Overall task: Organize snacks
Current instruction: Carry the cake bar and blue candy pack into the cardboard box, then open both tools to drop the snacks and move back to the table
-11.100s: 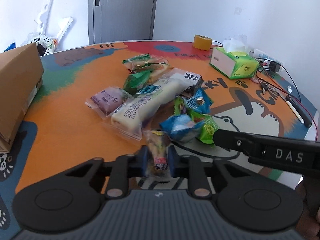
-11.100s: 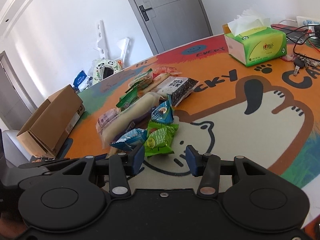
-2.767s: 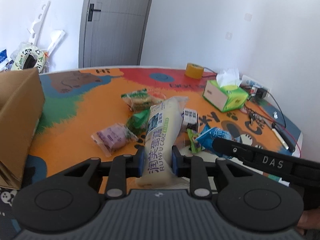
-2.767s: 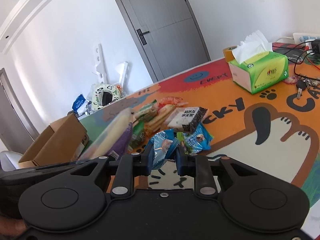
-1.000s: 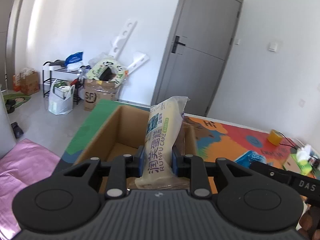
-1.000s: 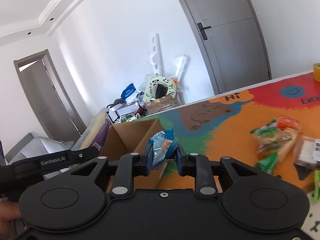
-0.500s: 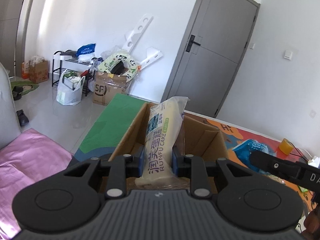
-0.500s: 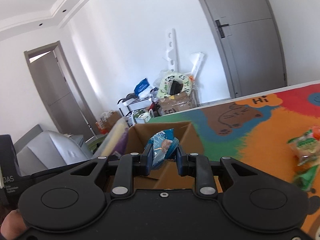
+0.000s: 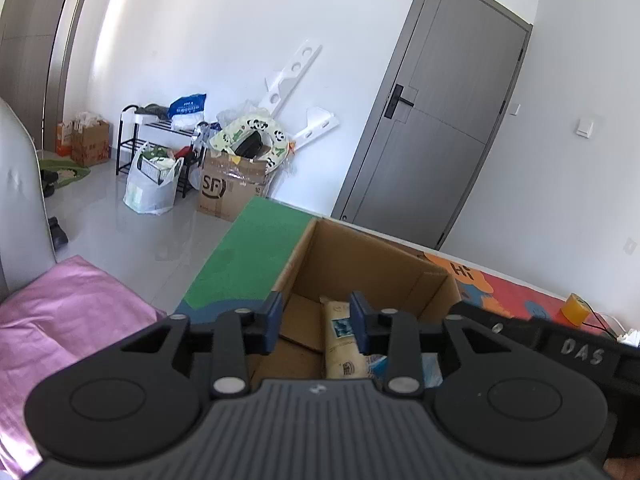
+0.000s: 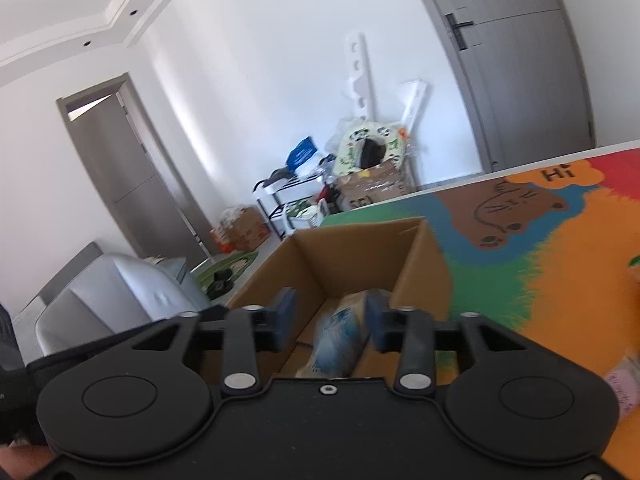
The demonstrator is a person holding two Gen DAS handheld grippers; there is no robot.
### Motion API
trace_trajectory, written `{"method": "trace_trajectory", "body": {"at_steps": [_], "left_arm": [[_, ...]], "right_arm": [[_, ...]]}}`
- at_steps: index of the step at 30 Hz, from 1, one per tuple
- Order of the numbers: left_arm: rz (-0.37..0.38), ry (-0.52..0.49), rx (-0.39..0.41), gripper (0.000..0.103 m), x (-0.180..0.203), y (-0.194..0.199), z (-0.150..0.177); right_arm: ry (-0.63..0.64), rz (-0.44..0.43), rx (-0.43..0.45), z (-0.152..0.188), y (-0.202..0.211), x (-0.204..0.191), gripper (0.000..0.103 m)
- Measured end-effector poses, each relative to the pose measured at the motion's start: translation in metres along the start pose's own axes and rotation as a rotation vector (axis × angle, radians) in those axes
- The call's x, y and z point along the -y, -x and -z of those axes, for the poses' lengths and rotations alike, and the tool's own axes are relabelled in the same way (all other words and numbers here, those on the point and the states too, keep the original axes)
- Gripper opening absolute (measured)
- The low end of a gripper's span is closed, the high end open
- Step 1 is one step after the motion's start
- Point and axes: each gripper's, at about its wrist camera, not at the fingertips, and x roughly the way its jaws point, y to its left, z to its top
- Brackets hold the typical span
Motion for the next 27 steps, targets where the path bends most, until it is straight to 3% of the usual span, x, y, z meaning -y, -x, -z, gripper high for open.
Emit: {"method": "trace_trajectory", "body": {"at_steps": [6,8,12,18,27], "left_arm": [[-0.001,-0.014,0.004,0.059,0.01,0.005,0.003],[-0.001,-0.023,0.008,0.066,0.016,0.007,0.005],[0.01,-0.051,0.007,0.078,0.029,0.011,0.009],[0.011,-0.074,-0.021,0.081,0.048,0.01,0.017],[0.044,-0.132,-0.038,0.088,0.084,0.018,0.033]], "right_arm": [[-0.025,0.038,0.026,0.003,0.022,0.012,0.053],[-0.027,0.052,0.032,0.005,0.03,0.016,0.06],[-0.047,0.079,0.028,0.01,0.042,0.027,0.062],[-0.102,0.105,0.009,0.018,0.061,0.051,0.062],[-0.124,0.153,0.013,0.031,0.094,0.078,0.078]]}}
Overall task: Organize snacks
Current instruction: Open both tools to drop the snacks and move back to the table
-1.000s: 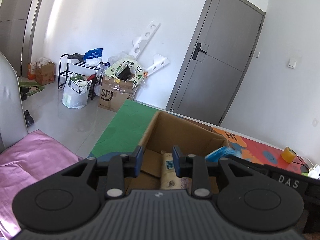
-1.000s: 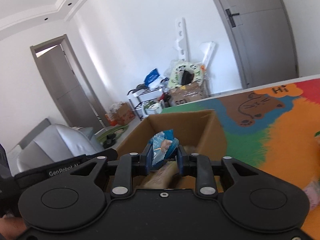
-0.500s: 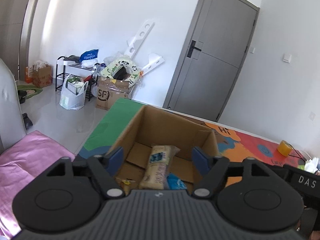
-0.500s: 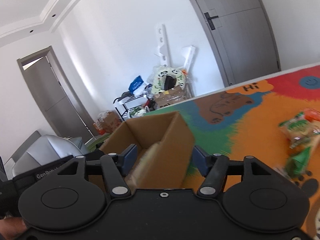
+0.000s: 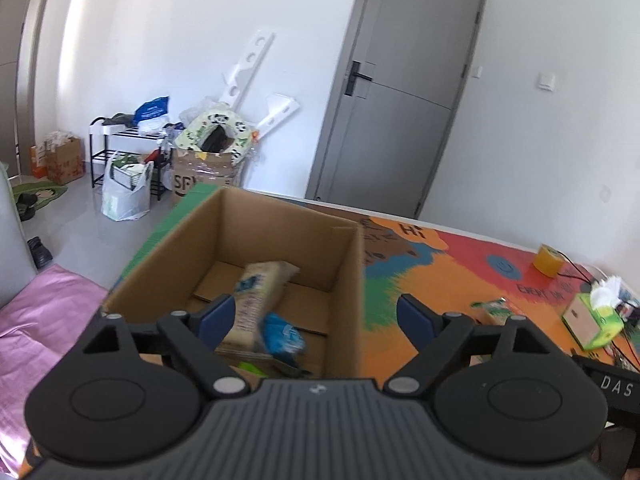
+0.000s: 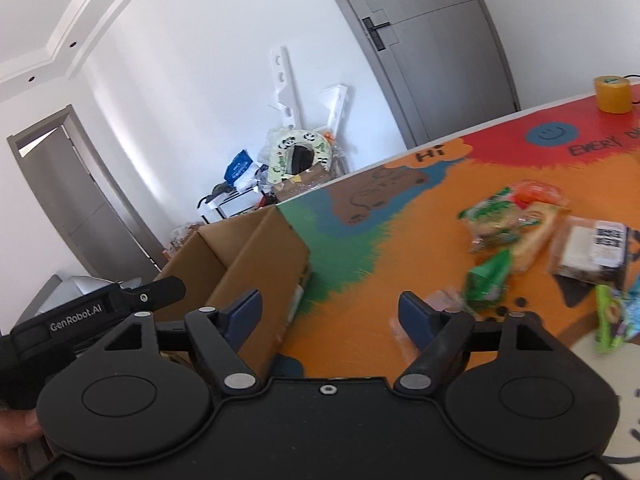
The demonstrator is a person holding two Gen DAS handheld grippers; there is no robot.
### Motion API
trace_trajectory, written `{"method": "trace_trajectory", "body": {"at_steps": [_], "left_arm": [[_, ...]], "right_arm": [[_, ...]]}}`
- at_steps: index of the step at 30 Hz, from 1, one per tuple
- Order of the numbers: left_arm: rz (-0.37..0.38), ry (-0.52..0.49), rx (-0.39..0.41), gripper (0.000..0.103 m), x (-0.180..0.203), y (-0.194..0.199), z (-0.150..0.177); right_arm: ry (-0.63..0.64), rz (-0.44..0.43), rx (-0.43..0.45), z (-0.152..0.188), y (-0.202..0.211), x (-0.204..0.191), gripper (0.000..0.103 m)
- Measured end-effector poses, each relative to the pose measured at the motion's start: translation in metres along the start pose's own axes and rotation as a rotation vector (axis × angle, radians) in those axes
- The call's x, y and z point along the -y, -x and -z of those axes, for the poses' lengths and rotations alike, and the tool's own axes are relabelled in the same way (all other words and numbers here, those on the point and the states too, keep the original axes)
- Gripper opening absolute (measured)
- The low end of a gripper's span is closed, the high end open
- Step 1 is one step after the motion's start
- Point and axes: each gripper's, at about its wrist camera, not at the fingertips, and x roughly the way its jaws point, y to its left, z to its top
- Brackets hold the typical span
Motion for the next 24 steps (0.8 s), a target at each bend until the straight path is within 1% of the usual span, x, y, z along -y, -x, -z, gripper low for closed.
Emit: {"method": "trace_trajectory", "body": {"at_steps": [2,8,13,17,19,24], "left_arm": [[0.011,-0.005,-0.001,0.088,0.007,0.001,0.003],[0.028,-0.017,-0.003,0.089,0.026,0.005,0.009],[0.054,-0.023,-0.011,0.089,0.042,0.006,0.014],[0.06,-0.059,-0.021,0.089,0.058,0.003,0.018],[0.074,-0.058,-0.017,0.089,0.066,0.003,0.02],[0.103,-0.061,-0.039,0.089,0.083,-0.003,0.027]], "right_arm": [[-0.003,0.015,0.012,0.002,0.008,0.007,0.082],[-0.025,0.052,0.034,0.005,0.03,0.034,0.088],[-0.031,0.082,0.052,0.007,0.046,0.05,0.088],[-0.047,0.095,0.059,0.008,0.059,0.063,0.088],[-0.049,0.098,0.062,0.007,0.064,0.071,0.088],[-0.062,0.13,0.071,0.004,0.077,0.091,0.088]]}}
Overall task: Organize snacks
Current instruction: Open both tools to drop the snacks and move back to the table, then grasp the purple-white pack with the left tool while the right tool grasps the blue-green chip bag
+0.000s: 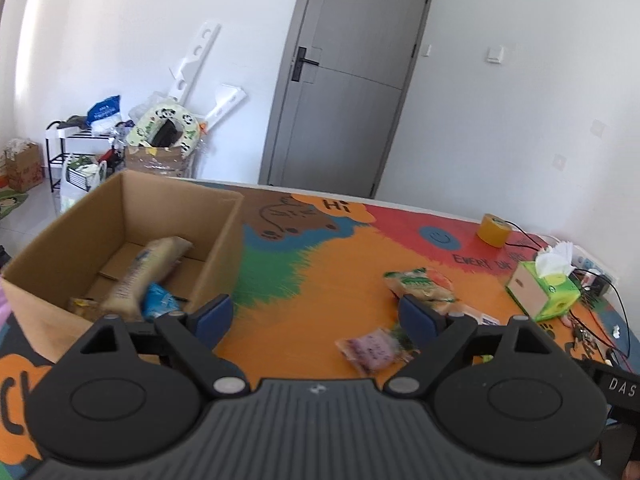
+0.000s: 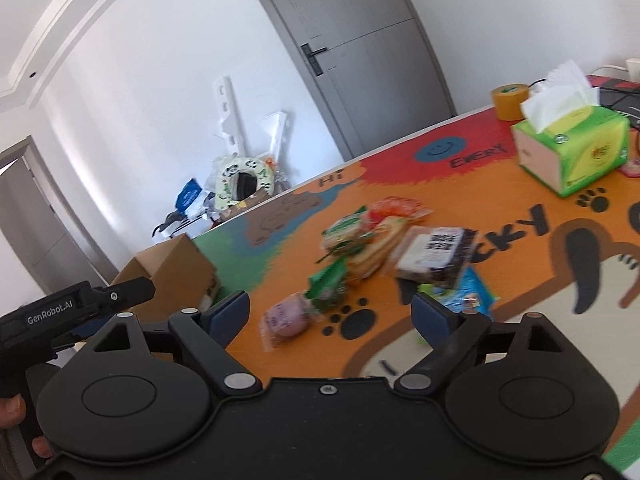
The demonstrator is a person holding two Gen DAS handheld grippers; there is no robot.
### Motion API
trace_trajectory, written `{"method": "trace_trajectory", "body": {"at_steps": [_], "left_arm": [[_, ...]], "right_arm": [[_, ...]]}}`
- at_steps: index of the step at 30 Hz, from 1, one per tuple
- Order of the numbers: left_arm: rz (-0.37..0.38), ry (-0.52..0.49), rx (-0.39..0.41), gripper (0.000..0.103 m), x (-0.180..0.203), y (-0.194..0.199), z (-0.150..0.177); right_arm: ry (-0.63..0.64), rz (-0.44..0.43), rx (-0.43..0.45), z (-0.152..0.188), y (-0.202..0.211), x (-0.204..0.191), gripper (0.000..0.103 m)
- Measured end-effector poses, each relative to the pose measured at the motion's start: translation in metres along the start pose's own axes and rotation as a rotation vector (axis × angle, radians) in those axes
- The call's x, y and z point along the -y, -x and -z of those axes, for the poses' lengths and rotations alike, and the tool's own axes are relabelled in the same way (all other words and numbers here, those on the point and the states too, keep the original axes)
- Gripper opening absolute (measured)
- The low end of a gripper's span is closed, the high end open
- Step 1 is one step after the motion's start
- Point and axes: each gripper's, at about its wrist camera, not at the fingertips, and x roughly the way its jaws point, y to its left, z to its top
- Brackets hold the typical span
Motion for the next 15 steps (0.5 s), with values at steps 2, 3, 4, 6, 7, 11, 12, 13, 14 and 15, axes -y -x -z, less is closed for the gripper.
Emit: {"method": "trace_trajectory", "body": {"at_steps": [2,3,4,6,7,11,12,13,14,15], "left_arm": [[0.014,-0.007,-0.013,0.089,0.007,-0.005,0.003],[0.023,-0.013,-0.019,0.089,0.01,-0.009,0.004],[0.029,-0.018,-0.023,0.089,0.012,-0.011,0.006],[0.045,-0.028,-0.034,0.089,0.017,-0.016,0.007],[0.051,-0.028,-0.038,0.089,0.019,-0.019,0.008],[0.061,-0.028,-0.06,0.089,0.025,-0.03,0.013],[0.061,-0.028,-0.069,0.089,0.026,-0.034,0.013],[0.062,-0.028,-0.077,0.088,0.027,-0.038,0.014],[0.063,-0.028,-0.082,0.088,0.028,-0.042,0.015],[0.06,-0.027,-0.089,0.088,0.029,-0.046,0.016]], "right_arm": [[-0.002,0.014,0.006,-0.001,0.003,0.007,0.088],[-0.004,0.02,0.007,-0.001,0.004,0.01,0.088],[-0.007,0.026,0.005,-0.001,0.004,0.014,0.088],[-0.011,0.042,0.004,0.0,0.004,0.02,0.088],[-0.013,0.049,0.001,0.0,0.003,0.023,0.088],[-0.027,0.073,-0.013,0.0,-0.002,0.035,0.087],[-0.028,0.08,-0.017,-0.001,-0.005,0.037,0.087],[-0.026,0.084,-0.02,-0.001,-0.006,0.038,0.087],[-0.025,0.089,-0.023,-0.001,-0.008,0.04,0.087],[-0.026,0.096,-0.027,-0.002,-0.011,0.042,0.087]]}}
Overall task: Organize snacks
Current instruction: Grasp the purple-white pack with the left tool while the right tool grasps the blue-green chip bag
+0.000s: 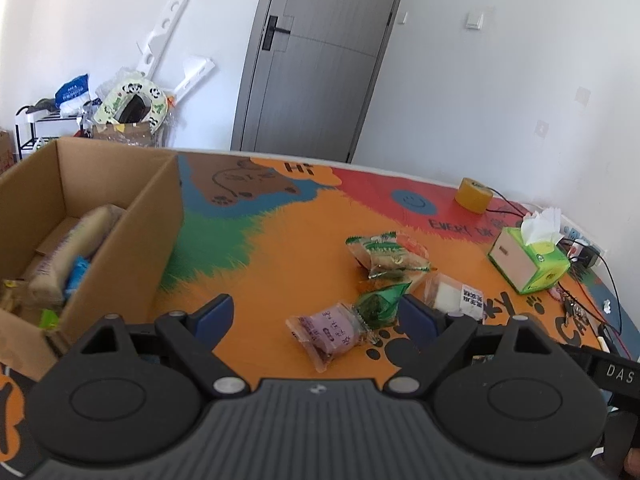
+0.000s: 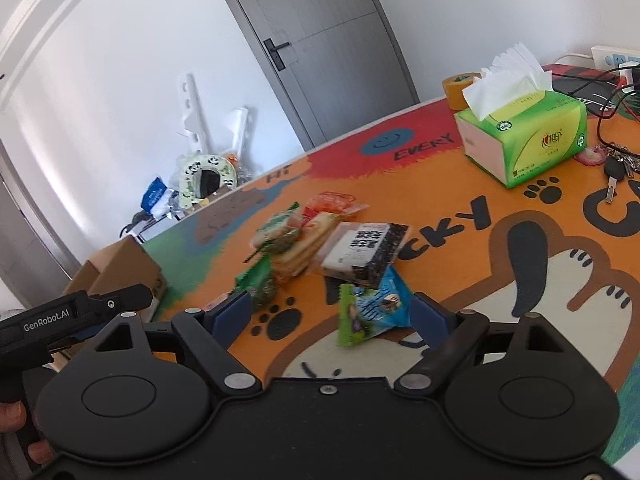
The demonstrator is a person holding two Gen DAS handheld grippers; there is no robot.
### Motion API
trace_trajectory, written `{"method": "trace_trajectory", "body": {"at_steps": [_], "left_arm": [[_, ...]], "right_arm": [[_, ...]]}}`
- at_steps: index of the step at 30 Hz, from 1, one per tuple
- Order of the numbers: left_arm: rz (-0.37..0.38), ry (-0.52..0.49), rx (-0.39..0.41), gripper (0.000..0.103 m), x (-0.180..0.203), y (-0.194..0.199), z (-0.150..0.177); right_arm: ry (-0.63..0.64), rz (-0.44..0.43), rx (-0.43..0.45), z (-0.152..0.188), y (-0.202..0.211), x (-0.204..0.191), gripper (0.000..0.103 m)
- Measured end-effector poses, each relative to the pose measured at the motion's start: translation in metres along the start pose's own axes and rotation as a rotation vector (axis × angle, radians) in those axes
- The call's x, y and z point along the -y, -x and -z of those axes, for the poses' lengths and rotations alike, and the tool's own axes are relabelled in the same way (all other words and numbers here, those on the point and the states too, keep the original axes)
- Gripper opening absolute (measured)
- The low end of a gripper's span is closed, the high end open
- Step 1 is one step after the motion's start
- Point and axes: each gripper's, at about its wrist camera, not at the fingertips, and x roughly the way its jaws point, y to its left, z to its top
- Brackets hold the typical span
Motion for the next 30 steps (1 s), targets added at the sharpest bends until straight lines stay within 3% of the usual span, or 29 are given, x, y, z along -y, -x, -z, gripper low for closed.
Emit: {"method": "trace_trajectory", "body": {"at_steps": [12,24,30], "left_arm": [[-0.023,-0.011,-0.102,0.086,0.009,-0.052,0.008],[-0.037,-0.056,-0.147,0.084,0.023,-0.079,0.014],[-0.069,-0.092,-0.124,0.076,0.03,-0.082,0.018]], "right_arm": [[0.024,0.058,-0.051,-0.003,-0.035,0.015,0.087],[0.05,0.052,-0.074,-0.003,-0.053,0.011,0.086],[0.081,0.079,-0.073,0.0,-0.057,0.007,0.086]]}}
